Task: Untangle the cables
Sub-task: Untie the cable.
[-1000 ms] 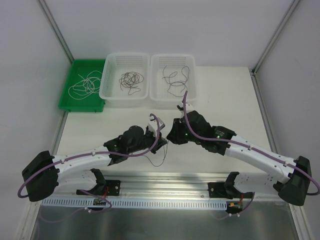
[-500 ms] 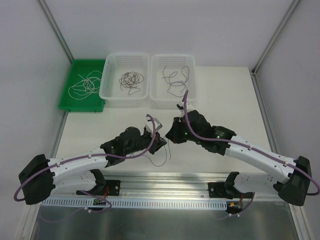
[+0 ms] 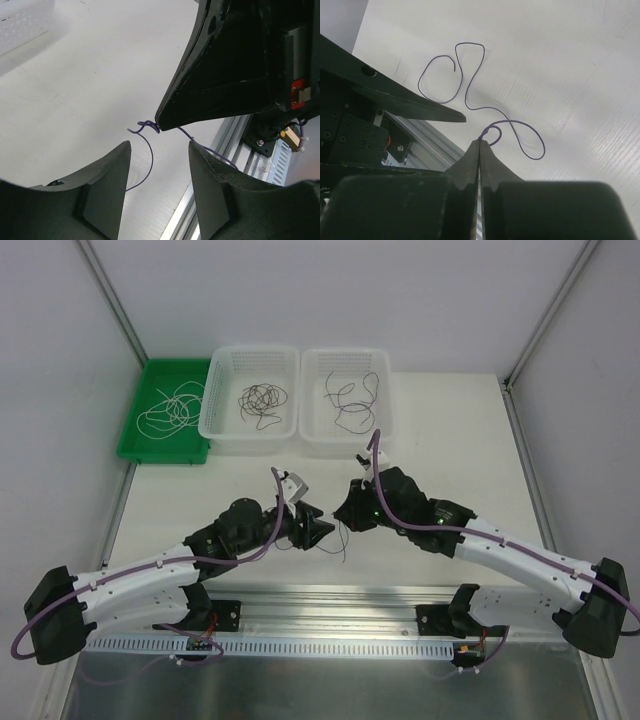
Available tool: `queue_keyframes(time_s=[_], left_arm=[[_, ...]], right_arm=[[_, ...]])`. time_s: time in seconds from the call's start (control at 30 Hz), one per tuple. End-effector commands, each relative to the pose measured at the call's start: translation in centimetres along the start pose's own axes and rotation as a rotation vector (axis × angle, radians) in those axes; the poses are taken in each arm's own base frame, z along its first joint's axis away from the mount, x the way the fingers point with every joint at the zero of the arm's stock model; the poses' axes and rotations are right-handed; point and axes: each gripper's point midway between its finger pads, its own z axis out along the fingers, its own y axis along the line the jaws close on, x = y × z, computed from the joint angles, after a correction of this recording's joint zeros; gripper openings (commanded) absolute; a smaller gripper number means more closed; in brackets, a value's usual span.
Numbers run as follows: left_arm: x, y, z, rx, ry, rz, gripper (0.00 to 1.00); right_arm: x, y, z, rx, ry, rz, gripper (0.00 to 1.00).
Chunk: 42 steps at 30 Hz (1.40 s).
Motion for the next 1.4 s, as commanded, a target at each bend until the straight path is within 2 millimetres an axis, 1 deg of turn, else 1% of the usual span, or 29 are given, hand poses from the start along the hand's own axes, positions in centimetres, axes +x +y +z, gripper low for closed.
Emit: queue_keyframes(time_s=[0.0, 0.07, 0.17, 0.3, 0.4, 0.47, 0.53, 0.57, 0.6, 0.63, 0.67, 0.7, 0.73, 0.9, 1.0, 1.03, 1.13, 1.2, 1.27, 1.3, 1.37], left_arm=[[-0.4, -0.6, 0.7, 0.018, -0.018, -0.021, 0.5], [-0.1, -0.7, 1.0, 0.03, -0.006, -0.022, 0.5], [0.6, -0.2, 1.5, 0.014, 0.01, -0.011, 0.49], [2.1, 0.8, 2.0, -0.016, 0.026, 0.008, 0.47], [2.3, 1.2, 2.3, -0.029, 0.015, 0.027, 0.47], [1.8, 1.4, 2.5, -0.033, -0.019, 0.062, 0.47], [2.4, 1.9, 2.3, -0.04, -0.031, 0.095, 0.47], [1.6, 1.8, 2.4, -0.034, -0.075, 0.12, 0.47], [2.1, 2.0, 2.2, -0.034, -0.076, 0.131, 0.47], [1.9, 1.9, 2.2, -0.026, -0.094, 0.143, 0.47], [1.2, 1.6, 2.2, -0.01, -0.127, 0.16, 0.47], [1.2, 1.4, 2.1, 0.006, -0.136, 0.163, 0.47], [1.1, 0.9, 2.1, 0.034, -0.144, 0.17, 0.47], [0.2, -0.1, 2.0, 0.09, -0.211, 0.174, 0.47], [0.1, -0.1, 1.9, 0.094, -0.237, 0.185, 0.47], [-0.3, -0.2, 1.9, 0.096, -0.259, 0.196, 0.47], [-0.6, -0.1, 2.0, 0.094, -0.277, 0.215, 0.46], [-0.8, -0.4, 2.1, 0.11, -0.286, 0.219, 0.38], [-1.1, -0.7, 2.2, 0.12, -0.297, 0.226, 0.27], [-1.1, -0.8, 2.2, 0.129, -0.297, 0.227, 0.13], [-1.3, -1.0, 2.1, 0.135, -0.302, 0.232, 0.01]], right_arm=[[-1.6, 1.5, -0.5, -0.075, -0.066, 0.0, 0.01], [-1.6, 1.6, -0.5, -0.083, -0.072, 0.007, 0.01], [-1.8, 1.6, -0.8, -0.088, -0.081, 0.01, 0.01], [-2.1, 2.3, -1.4, -0.119, -0.091, 0.012, 0.01], [-2.1, 2.7, -1.7, -0.142, -0.088, 0.018, 0.01], [-2.2, 2.9, -1.9, -0.151, -0.092, 0.02, 0.01], [-2.4, 3.0, -2.2, -0.156, -0.097, 0.023, 0.01], [-2.3, 3.0, -2.2, -0.154, -0.096, 0.023, 0.01], [-2.4, 2.9, -2.3, -0.154, -0.098, 0.024, 0.01], [-2.3, 2.9, -2.4, -0.156, -0.097, 0.027, 0.01], [-2.4, 3.0, -2.4, -0.158, -0.1, 0.028, 0.01], [-2.1, 3.4, -2.6, -0.184, -0.084, 0.027, 0.01], [-2.0, 3.4, -2.6, -0.185, -0.085, 0.029, 0.01], [-2.1, 3.6, -2.8, -0.202, -0.089, 0.034, 0.01], [-2.0, 3.8, -2.8, -0.213, -0.089, 0.04, 0.01], [-2.2, 3.9, -2.9, -0.22, -0.095, 0.042, 0.01], [-2.0, 4.0, -2.9, -0.228, -0.093, 0.046, 0.01], [-2.1, 4.1, -3.0, -0.235, -0.093, 0.047, 0.01], [-2.0, 4.1, -3.0, -0.232, -0.093, 0.046, 0.01], [-1.9, 4.0, -3.0, -0.231, -0.091, 0.048, 0.01], [-1.9, 3.8, -3.0, -0.225, -0.091, 0.049, 0.01]])
